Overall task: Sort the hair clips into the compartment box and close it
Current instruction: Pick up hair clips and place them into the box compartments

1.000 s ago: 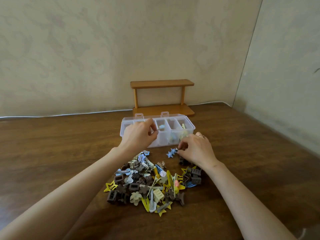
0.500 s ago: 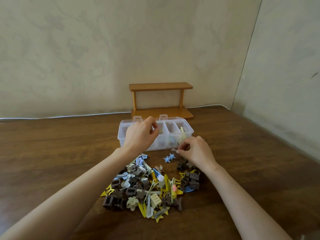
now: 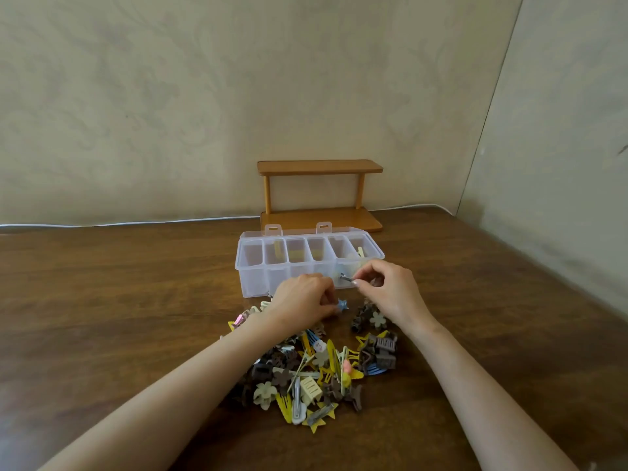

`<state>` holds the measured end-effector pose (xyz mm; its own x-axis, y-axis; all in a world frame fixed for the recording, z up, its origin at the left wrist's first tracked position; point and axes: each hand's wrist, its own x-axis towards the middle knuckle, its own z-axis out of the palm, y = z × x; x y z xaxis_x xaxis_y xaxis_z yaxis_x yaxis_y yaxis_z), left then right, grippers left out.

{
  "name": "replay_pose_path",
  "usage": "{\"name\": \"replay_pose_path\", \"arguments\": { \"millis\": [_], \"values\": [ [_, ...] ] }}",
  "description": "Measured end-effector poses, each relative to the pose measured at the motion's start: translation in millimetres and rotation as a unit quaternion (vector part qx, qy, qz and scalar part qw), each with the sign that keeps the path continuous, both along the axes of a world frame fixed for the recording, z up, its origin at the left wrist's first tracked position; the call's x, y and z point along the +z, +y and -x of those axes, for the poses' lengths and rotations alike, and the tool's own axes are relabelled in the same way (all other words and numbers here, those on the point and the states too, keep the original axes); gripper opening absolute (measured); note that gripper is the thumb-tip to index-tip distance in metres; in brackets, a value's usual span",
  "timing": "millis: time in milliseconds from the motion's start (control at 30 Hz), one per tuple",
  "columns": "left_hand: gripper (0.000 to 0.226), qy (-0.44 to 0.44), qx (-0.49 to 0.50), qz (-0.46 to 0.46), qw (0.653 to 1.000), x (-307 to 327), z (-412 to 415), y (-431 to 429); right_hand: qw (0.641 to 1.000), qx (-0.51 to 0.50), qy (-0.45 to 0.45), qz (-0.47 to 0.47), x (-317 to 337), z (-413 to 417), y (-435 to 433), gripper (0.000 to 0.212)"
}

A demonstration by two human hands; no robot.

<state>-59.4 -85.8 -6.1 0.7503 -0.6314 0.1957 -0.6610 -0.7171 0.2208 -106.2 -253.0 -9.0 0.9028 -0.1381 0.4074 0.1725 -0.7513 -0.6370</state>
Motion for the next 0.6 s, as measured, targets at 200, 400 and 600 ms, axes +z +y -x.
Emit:
{"name": "replay_pose_path", "arguments": {
  "millis": [200,400,600],
  "values": [
    [0.016,-0.010,-0.002,0.041,0.999,0.7,-3.2,2.8,1.000,0.010,-0.012,-0.024,1.4,0.3,2.8,0.001],
    [0.012,0.027,-0.045,0.036,0.998,18.0,-5.2,15.1,0.997,0.009,-0.028,-0.066,5.1,2.0,6.5,0.004],
    [0.013,0.094,-0.054,0.070,0.992,42.1,-12.9,32.7,0.998,-0.012,-0.054,-0.022,24.1,-7.4,15.3,0.009]
  ]
}}
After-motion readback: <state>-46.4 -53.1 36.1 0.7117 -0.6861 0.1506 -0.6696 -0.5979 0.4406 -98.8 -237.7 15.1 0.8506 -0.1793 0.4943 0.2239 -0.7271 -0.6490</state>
